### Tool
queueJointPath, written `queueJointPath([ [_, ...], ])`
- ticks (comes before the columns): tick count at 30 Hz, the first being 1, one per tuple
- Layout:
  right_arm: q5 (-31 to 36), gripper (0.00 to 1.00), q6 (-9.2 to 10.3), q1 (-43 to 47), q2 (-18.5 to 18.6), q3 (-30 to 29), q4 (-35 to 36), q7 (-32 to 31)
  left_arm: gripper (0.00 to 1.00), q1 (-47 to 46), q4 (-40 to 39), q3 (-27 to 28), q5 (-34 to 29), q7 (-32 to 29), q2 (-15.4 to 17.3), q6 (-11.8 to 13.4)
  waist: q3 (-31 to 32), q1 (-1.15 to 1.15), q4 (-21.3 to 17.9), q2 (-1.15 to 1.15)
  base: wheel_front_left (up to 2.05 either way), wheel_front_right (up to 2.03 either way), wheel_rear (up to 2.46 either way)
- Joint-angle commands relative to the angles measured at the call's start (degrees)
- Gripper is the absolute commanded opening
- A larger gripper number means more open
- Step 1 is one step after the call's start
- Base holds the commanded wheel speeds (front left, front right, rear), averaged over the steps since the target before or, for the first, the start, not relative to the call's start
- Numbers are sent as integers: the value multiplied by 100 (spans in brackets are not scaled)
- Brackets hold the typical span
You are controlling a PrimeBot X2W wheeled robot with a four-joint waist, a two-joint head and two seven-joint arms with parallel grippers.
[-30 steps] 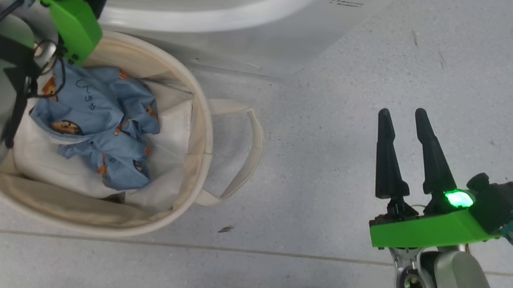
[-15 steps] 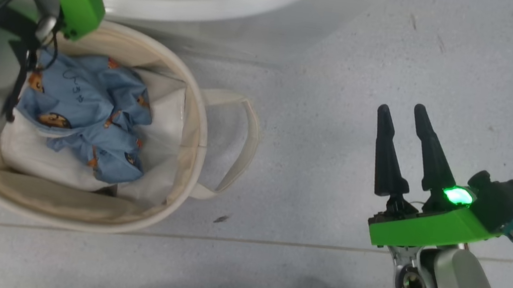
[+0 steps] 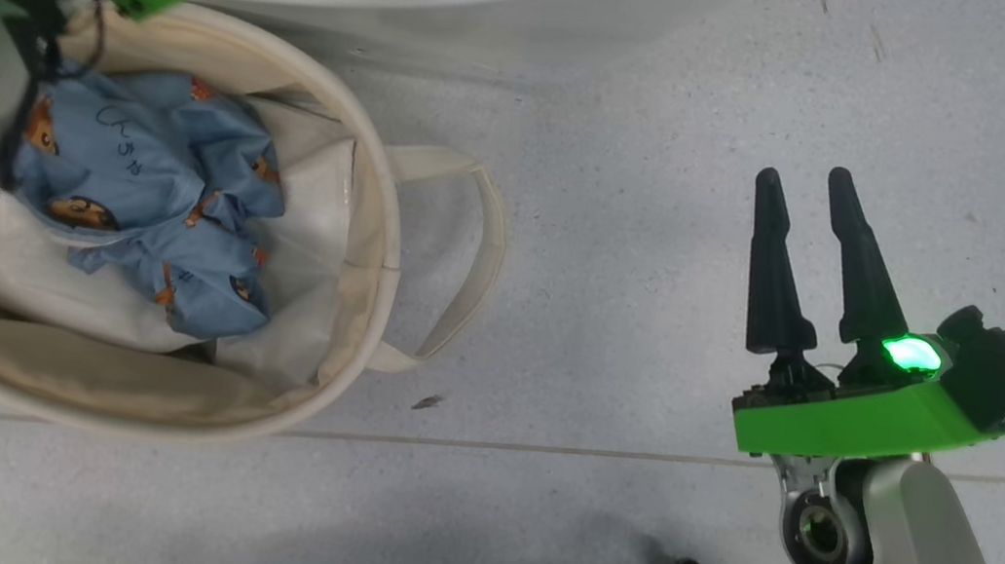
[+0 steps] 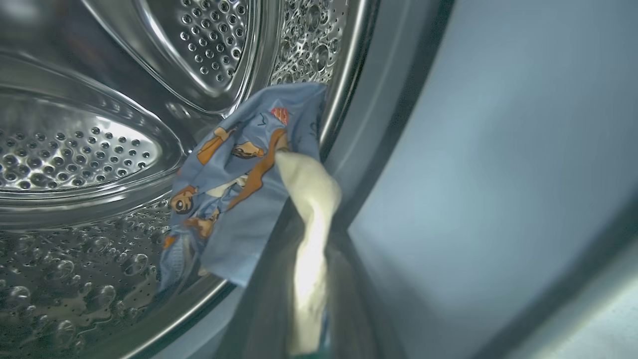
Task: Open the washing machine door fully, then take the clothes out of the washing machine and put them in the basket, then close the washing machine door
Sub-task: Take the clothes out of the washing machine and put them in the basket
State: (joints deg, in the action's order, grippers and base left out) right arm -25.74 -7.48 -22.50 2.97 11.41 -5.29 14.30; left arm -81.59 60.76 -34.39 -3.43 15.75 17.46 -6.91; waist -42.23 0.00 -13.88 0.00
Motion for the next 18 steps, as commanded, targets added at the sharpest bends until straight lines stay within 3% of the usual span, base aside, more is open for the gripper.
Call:
queueJointPath([
  [1, -16, 100, -1, 79, -10, 64, 177, 70, 0, -264, -318, 51, 57, -77, 30, 54, 11, 0, 13, 0, 0, 0, 0],
  [18, 131, 100, -1, 167, -10, 84, -120, 70, 0, 885, -1605, 493, 793, -76, 256, 386, 975, 0, 302, 0, 0, 0, 0],
])
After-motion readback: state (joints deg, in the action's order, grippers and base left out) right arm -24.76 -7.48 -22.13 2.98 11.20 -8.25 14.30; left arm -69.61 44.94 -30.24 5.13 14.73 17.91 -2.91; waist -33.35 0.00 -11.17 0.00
